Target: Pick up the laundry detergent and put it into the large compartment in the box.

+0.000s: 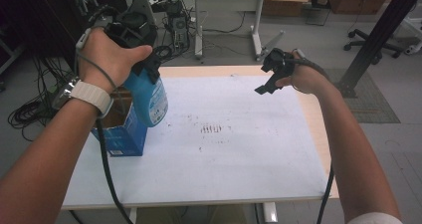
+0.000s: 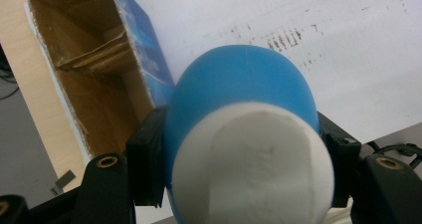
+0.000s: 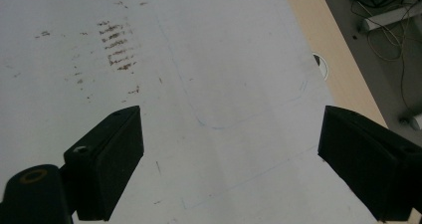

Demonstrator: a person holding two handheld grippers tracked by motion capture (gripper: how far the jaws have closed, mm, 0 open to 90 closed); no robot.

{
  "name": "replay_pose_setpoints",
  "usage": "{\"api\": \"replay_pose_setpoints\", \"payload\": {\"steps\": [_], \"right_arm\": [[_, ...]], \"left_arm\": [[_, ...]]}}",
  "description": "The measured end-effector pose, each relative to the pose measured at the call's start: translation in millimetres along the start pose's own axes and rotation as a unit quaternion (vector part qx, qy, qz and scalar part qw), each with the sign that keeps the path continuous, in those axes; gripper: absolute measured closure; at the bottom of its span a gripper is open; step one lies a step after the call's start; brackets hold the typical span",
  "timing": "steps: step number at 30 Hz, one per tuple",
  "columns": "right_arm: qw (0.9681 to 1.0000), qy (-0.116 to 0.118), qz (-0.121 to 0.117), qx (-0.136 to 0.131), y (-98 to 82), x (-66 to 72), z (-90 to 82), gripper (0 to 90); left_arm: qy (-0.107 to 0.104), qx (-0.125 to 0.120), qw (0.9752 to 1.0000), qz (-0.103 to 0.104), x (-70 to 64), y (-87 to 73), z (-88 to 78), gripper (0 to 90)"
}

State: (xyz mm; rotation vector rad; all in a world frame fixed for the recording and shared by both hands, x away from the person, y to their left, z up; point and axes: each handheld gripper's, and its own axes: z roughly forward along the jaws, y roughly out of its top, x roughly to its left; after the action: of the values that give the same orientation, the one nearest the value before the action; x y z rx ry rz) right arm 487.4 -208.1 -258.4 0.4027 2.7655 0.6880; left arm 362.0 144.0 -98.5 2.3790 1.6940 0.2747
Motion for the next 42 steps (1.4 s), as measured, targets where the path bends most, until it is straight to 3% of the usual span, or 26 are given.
{"api": "replay_pose_setpoints", "payload": {"steps": [20,32,42], "right_arm": [[1.0,0.001,0.0,0.002,2.9,-2.2,2.7,11.0],[1.0,0.002,-0.001,0.004,4.8,-3.0,3.6,11.0],[1.0,0.003,0.001,0.008,4.6,-3.9,4.8,11.0]], "left_arm": [[0.013,-0.003,0.9987,-0.049,37.1,0.5,-19.1,37.2],[0.027,-0.018,0.9954,-0.091,59.8,-2.4,-29.1,37.2],[0.044,-0.014,0.9937,-0.103,73.7,-4.5,-26.1,37.2]]}}
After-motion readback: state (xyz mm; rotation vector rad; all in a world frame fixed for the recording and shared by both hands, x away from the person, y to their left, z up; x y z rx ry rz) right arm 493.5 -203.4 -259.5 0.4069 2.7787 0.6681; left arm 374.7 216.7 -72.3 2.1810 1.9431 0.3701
